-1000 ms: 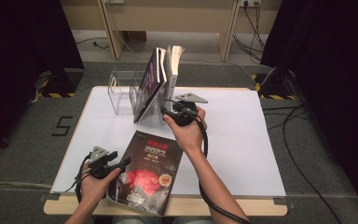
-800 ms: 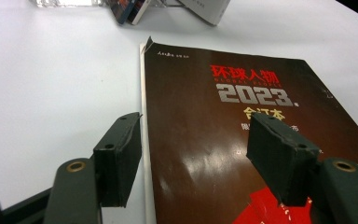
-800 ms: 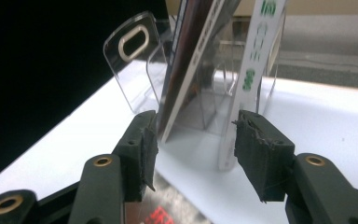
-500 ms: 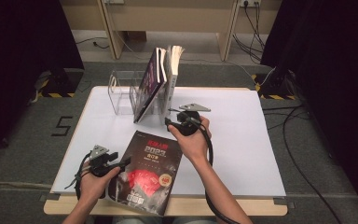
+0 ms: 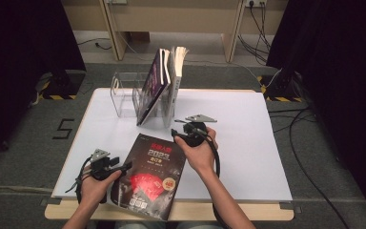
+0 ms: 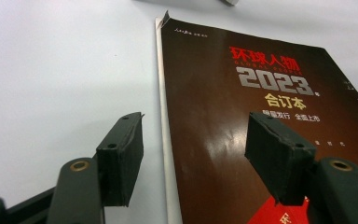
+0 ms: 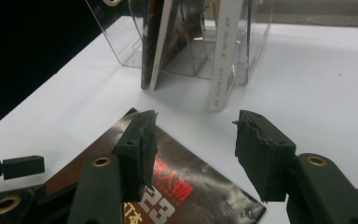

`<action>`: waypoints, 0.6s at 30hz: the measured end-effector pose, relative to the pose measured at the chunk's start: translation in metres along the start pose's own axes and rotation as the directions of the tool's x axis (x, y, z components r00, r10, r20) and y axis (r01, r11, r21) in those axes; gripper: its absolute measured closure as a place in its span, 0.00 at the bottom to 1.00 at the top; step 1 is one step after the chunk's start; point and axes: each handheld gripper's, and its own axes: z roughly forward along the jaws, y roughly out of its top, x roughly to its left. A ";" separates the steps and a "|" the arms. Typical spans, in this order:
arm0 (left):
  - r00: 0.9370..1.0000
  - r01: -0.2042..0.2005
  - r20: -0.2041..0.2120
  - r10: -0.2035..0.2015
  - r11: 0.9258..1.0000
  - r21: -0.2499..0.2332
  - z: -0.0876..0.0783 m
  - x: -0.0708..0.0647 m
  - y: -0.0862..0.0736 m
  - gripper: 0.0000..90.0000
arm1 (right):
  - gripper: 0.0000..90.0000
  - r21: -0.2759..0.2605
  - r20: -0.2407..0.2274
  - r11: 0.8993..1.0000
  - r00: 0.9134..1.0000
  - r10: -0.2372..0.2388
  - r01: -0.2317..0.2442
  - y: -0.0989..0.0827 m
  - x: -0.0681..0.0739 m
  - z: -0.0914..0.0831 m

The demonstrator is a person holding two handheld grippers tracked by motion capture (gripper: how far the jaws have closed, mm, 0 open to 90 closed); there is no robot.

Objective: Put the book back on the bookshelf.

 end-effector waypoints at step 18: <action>1.000 0.004 0.000 -0.004 1.000 0.023 0.001 0.003 -0.002 0.43 | 0.55 0.100 0.036 0.993 0.998 0.057 -0.060 -0.027 -0.016 0.009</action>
